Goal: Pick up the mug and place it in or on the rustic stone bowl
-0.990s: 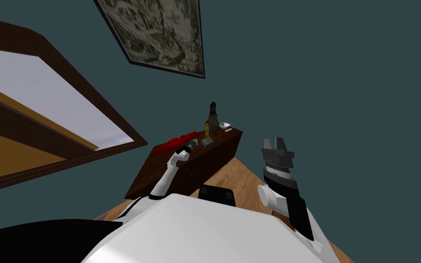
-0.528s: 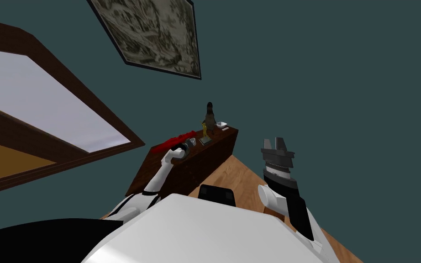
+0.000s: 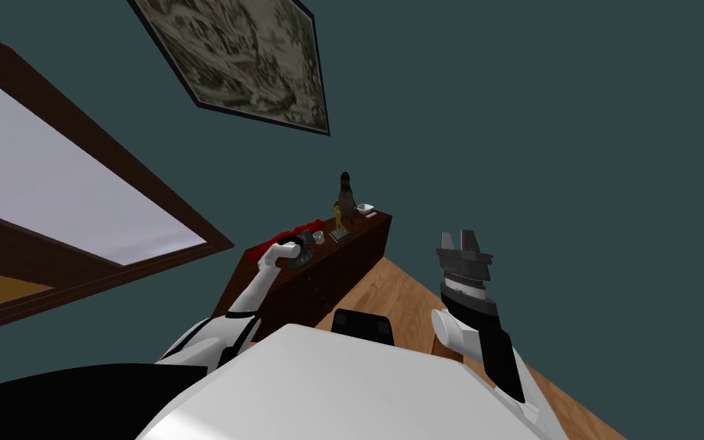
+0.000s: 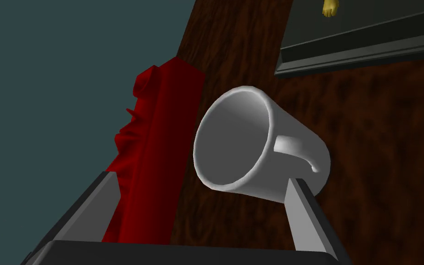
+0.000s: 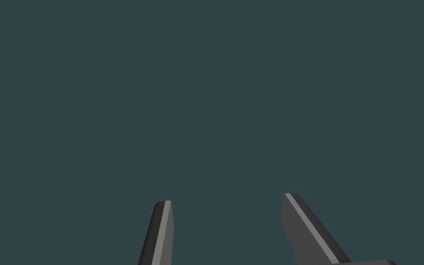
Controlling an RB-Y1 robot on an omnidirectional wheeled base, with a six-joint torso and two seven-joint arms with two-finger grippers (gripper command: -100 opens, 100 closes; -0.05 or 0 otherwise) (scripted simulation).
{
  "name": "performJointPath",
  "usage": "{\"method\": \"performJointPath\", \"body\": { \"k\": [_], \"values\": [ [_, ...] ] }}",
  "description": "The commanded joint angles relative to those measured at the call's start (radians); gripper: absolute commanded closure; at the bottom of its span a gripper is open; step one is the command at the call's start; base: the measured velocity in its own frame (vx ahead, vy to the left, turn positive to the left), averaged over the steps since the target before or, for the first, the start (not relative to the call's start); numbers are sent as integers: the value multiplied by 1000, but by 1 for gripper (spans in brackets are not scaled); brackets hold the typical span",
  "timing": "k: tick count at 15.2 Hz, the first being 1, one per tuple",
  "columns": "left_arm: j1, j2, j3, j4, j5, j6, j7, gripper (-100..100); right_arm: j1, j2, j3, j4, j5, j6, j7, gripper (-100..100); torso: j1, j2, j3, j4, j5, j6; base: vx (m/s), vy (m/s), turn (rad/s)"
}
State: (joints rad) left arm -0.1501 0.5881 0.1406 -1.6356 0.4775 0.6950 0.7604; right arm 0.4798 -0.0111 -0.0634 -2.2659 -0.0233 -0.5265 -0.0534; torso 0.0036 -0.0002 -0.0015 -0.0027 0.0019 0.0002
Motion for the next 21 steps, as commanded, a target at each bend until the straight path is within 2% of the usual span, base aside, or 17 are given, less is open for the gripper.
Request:
{"method": "performJointPath", "body": {
  "k": [1, 2, 3, 4, 5, 6, 8, 9, 10, 11, 12, 13, 15, 16, 18, 20, 21],
  "values": [
    [-3, 26, 15, 2, 6, 36, 18, -100, 0, 0, 0, 0, 0, 0, 0, 0, 0, 0, 0, 0, 0, 0, -37, 15, -125],
    [-10, 58, 31, 13, 17, 66, 35, -100, 0, 0, 0, 0, 0, 0, 0, 0, 0, 0, 0, 0, 0, 0, -36, 15, -130],
    [-10, 58, 31, 13, 17, 74, 35, -100, 0, 0, 0, 0, 0, 0, 0, 0, 0, 0, 0, 0, 0, 0, -35, 13, -114],
    [-17, 90, 47, 25, 28, 102, 52, -100, 0, 0, 0, 0, 0, 0, 0, 0, 0, 0, 0, 0, 0, 0, -38, 8, -175],
    [-17, 90, 47, 25, 28, 114, 52, -100, 0, 0, 0, 0, 0, 0, 0, 0, 0, 0, 0, 0, 0, 0, -36, 12, -139],
    [-24, 122, 63, 38, 40, 139, 69, -100, 0, 0, 0, 0, 0, 0, 0, 0, 0, 0, 0, 0, 0, 0, -31, 17, -167],
    [-24, 122, 63, 38, 40, 154, 69, -100, 0, 0, 0, 0, 0, 0, 0, 0, 1, -1, 0, 0, 0, 0, -24, 17, -93],
    [-30, 153, 78, 52, 53, 189, 84, -100, 0, 0, 0, 0, 0, 0, 0, 0, 0, -1, -1, 0, 0, -1, -19, 10, -118],
    [-30, 153, 78, 52, 53, 197, 84, -100, 0, 0, 0, 0, 0, 0, 0, 0, 0, -1, -1, 0, 0, 0, -20, 13, -146],
    [-36, 184, 93, 66, 68, 227, 98, -100, 0, 0, 0, 0, 0, 0, 0, 0, 0, -1, -1, 0, 0, 0, -20, 16, -210],
    [-36, 184, 93, 66, 68, 240, 98, -100, 0, 0, 0, 0, 0, 0, 0, 0, 0, -1, -1, 0, 0, 0, -18, 21, -159],
    [-41, 213, 107, 82, 84, 267, 111, -100, 0, 0, 0, 0, 0, 0, 0, 0, 1, -2, -1, 0, 0, 0, -16, 24, -174],
    [-41, 213, 107, 82, 84, 284, 111, -100, 0, 0, 0, 0, 0, 0, 0, 0, 1, -2, -1, -1, 0, 0, -10, 21, -119],
    [-46, 242, 120, 99, 102, 319, 123, -100, 0, 0, 0, 0, 0, 0, 0, 0, 1, -2, -1, -1, 0, -1, -3, 14, -141],
    [-51, 270, 134, 116, 120, 355, 134, -100, 0, 0, 0, 0, 0, 0, 0, 0, 1, -3, -2, -1, 0, 0, 0, 19, -203],
    [-51, 270, 134, 116, 120, 375, 134, -100, 0, 0, 0, 0, 0, 0, 0, 0, 1, -3, -2, -1, 0, 0, 3, 26, -124],
    [-56, 297, 146, 134, 139, 410, 143, -100, 0, 0, 0, 0, 0, 0, 0, 0, 1, -4, -2, -1, 1, -1, 4, 16, -154]
  ]
}}
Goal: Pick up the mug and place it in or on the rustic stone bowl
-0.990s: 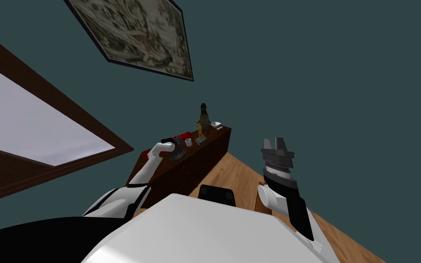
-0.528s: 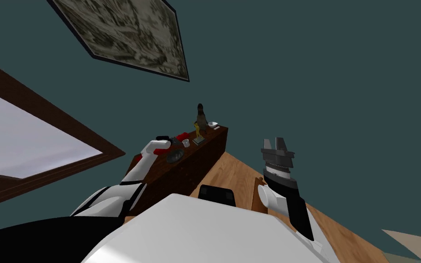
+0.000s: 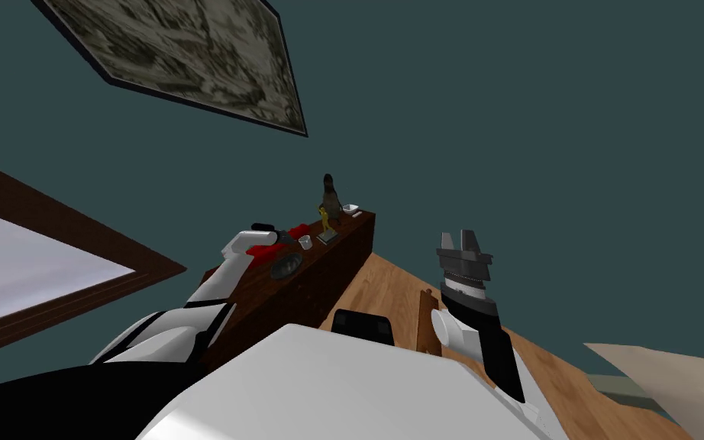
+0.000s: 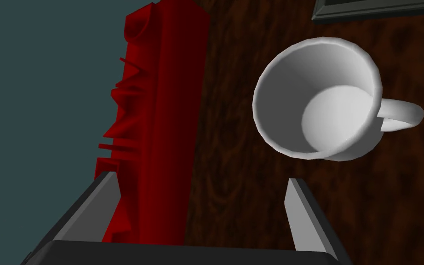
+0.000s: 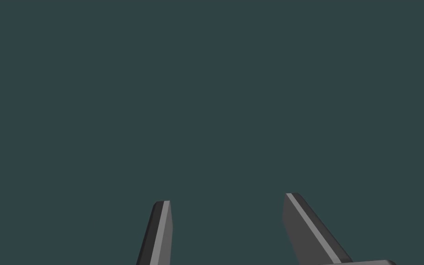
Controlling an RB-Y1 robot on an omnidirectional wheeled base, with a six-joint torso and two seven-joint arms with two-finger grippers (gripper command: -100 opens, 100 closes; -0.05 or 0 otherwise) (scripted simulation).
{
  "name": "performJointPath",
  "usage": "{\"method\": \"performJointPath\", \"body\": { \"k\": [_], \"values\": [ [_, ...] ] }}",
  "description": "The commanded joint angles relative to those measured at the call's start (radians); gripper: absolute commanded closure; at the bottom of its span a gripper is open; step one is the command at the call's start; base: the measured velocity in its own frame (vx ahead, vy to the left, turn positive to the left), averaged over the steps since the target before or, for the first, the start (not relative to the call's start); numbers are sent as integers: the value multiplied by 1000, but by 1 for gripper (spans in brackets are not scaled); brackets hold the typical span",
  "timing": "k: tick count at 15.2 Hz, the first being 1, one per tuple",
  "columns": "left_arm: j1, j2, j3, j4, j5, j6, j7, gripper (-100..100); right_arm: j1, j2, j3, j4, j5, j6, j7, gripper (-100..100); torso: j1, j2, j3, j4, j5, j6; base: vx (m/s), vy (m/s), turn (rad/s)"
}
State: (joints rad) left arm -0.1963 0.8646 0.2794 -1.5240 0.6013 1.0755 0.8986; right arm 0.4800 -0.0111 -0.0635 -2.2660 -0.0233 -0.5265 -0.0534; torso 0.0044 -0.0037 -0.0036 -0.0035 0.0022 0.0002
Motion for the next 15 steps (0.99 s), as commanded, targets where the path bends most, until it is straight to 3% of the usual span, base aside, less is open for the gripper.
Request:
{"method": "performJointPath", "body": {
  "k": [1, 2, 4, 7, 9, 12, 14, 15],
  "values": [
    [-9, 21, 8, 23, 16, 40, 4, -100, 0, 0, 0, 0, 0, 0, 0, 0, 0, 0, 0, 0, 0, 0, 5, 19, -160],
    [-14, 47, 20, 41, 36, 70, 12, -100, 0, 0, 0, 0, 0, 0, 0, 0, 0, 0, 0, 0, 0, 0, 11, 23, -253],
    [-14, 47, 20, 41, 36, 86, 12, -100, 0, 0, 0, 0, 0, 0, 0, 0, 0, -1, -1, 0, 0, 0, 13, 27, -125],
    [-21, 95, 42, 81, 80, 158, 23, -100, 0, 0, 0, 0, 0, 0, 0, 0, 0, -1, -1, 0, 0, 0, 20, 20, -195],
    [-21, 95, 42, 81, 80, 179, 23, -100, 0, 0, 0, 0, 0, 0, 0, 0, 0, -2, -1, -1, 0, 0, 19, 26, -145],
    [-24, 137, 59, 123, 126, 250, 28, -100, 0, 0, 0, 0, 0, 0, 0, 0, 0, -2, -1, 0, 0, 0, 20, 23, -195],
    [-24, 137, 59, 123, 126, 272, 28, -100, 0, 0, 0, 0, 0, 0, 0, 0, 1, -2, -1, -1, 0, 0, 18, 30, -127],
    [-23, 155, 66, 145, 150, 306, 29, -100, 0, 0, 0, 0, 0, 0, 0, 0, 0, -2, -1, 0, 0, 0, 25, 27, -184]
  ]
}}
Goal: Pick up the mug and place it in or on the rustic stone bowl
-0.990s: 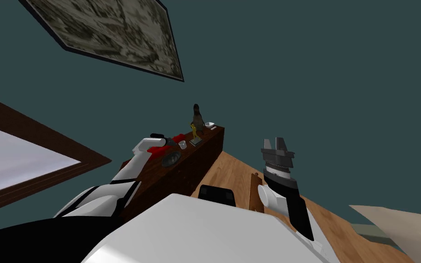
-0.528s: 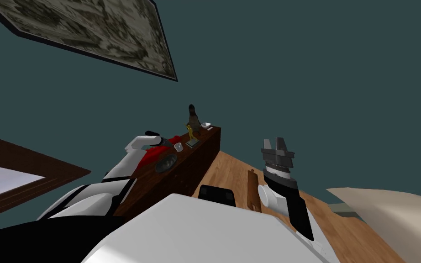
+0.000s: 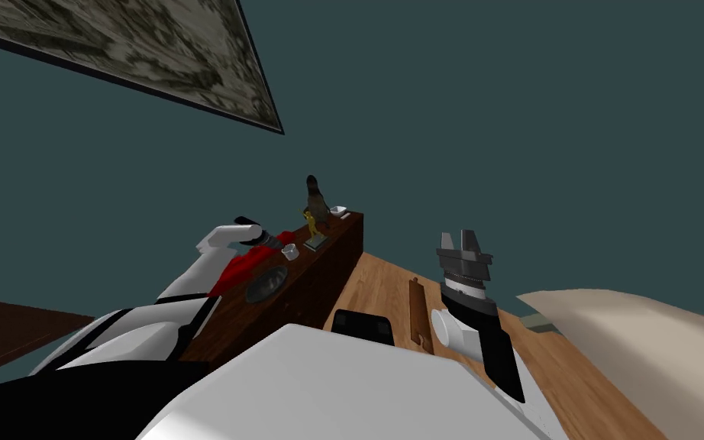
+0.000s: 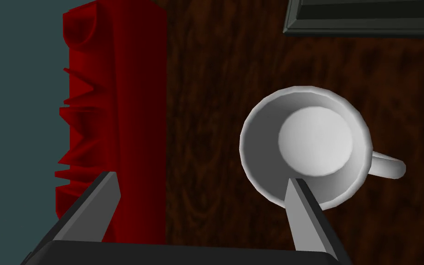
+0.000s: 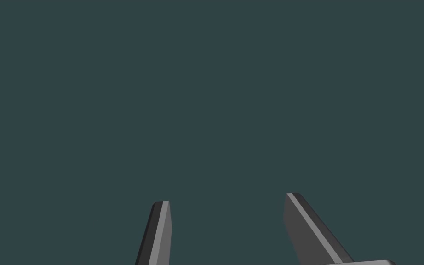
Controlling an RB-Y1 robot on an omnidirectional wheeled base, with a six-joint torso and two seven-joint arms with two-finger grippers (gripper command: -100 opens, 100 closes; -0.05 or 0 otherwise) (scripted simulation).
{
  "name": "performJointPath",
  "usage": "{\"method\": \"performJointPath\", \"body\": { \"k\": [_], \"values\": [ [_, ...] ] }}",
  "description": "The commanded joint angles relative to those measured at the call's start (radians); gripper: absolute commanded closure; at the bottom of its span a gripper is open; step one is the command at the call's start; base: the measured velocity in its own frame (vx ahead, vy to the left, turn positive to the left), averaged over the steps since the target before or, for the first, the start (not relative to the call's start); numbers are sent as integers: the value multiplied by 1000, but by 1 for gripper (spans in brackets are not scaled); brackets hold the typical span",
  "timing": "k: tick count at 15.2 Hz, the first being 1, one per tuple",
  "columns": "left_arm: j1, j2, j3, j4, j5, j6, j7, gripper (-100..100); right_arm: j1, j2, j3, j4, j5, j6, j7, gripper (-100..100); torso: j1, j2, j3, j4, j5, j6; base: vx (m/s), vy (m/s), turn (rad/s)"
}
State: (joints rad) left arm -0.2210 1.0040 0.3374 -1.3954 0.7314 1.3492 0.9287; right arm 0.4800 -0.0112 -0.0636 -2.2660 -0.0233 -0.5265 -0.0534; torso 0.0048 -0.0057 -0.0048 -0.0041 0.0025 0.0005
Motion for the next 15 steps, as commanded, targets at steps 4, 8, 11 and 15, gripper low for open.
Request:
{"method": "performJointPath", "body": {
  "k": [4, 8, 11, 15],
  "values": [
    [4, 32, 13, 39, 44, 90, -2, -100, 0, 0, 0, 0, 0, 0, 0, 0, 0, -1, 0, 0, 0, 0, 27, 34, -167],
    [11, 58, 21, 85, 90, 176, -6, -100, 0, 0, 0, 0, 0, 0, 0, 0, 1, -1, 0, 0, 0, 0, 28, 43, -178],
    [15, 69, 24, 108, 113, 217, -9, -100, 0, 0, 0, 0, 0, 0, 0, 0, 2, -1, -1, 0, 1, 0, 23, 57, -151],
    [26, 87, 27, 152, 154, 293, -18, -100, 0, 0, 0, 0, 0, 0, 0, 0, 1, 0, 0, 0, 0, -1, 16, 48, -161]
  ]
}}
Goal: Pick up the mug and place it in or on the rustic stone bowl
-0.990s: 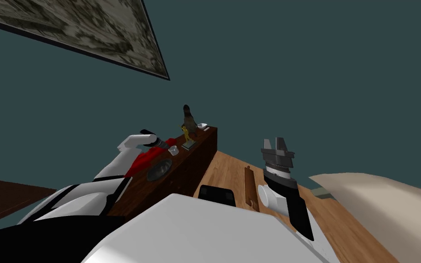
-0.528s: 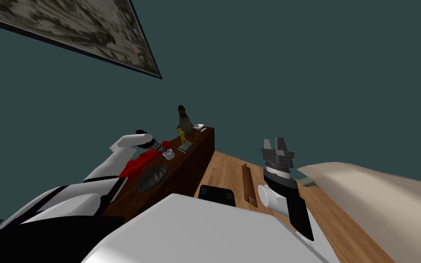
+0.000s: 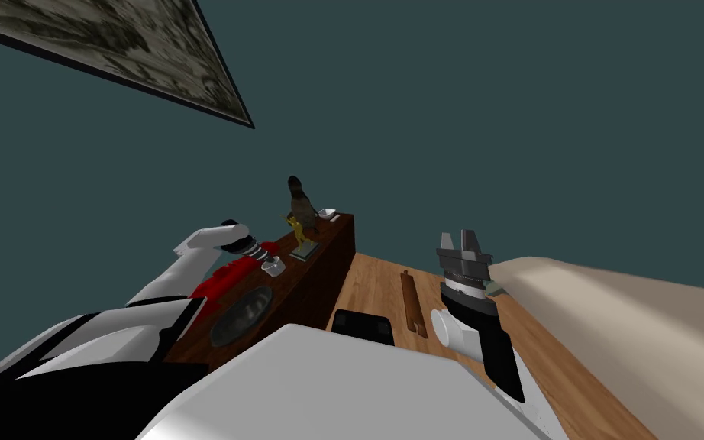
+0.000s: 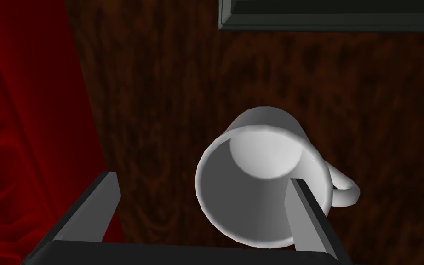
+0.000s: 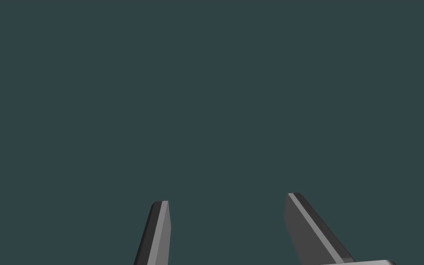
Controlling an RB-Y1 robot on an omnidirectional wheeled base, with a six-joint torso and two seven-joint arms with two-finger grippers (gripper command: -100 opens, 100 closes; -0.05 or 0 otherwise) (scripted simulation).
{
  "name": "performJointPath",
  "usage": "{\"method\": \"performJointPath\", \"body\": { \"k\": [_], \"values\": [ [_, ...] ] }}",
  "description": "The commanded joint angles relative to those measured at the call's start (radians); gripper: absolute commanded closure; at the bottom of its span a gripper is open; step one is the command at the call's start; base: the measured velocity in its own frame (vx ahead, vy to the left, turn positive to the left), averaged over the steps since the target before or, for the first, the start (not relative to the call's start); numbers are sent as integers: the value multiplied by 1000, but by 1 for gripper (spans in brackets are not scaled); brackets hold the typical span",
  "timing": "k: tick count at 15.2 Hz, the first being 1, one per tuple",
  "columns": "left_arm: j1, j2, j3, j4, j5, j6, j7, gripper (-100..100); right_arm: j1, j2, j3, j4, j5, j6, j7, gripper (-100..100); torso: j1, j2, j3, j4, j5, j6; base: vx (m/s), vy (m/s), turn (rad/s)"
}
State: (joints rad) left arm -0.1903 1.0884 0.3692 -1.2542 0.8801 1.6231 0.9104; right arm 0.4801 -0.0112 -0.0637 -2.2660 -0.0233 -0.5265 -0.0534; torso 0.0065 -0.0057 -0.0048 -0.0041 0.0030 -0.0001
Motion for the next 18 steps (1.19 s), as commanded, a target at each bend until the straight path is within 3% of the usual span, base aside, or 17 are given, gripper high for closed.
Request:
{"method": "performJointPath", "body": {
  "k": [1, 11, 15, 16, 17, 18],
  "values": [
    [1, 10, -4, 31, 25, 50, -5, -100, 0, 0, 0, 0, 0, 0, 0, 0, 0, 0, 0, 0, 0, 0, 13, 62, -155],
    [30, 28, -6, 118, 109, 196, -34, -100, 0, 0, 0, 0, 0, 0, 0, 0, 1, 2, 1, 0, 0, 0, 2, 66, -128],
    [29, 2, -13, 132, 78, 139, -51, -100, 0, 0, 0, 0, 0, 0, 0, 0, -4, 2, 1, 0, -1, -1, -13, -7, -4],
    [28, 8, -11, 128, 85, 154, -45, -100, 0, 0, 0, 0, 0, 0, 0, 0, -6, 2, 1, 0, -1, -1, -11, -25, 8],
    [28, 23, -7, 114, 98, 178, -34, 100, 0, 0, 0, 0, 0, 0, 0, 0, -6, 2, 1, 0, -1, -1, 6, 3, -5],
    [28, 25, -6, 112, 100, 183, -32, 100, 0, 0, 0, 0, 0, 0, 0, 0, -5, 1, 1, 0, -1, -1, 14, 20, -10]
  ]
}}
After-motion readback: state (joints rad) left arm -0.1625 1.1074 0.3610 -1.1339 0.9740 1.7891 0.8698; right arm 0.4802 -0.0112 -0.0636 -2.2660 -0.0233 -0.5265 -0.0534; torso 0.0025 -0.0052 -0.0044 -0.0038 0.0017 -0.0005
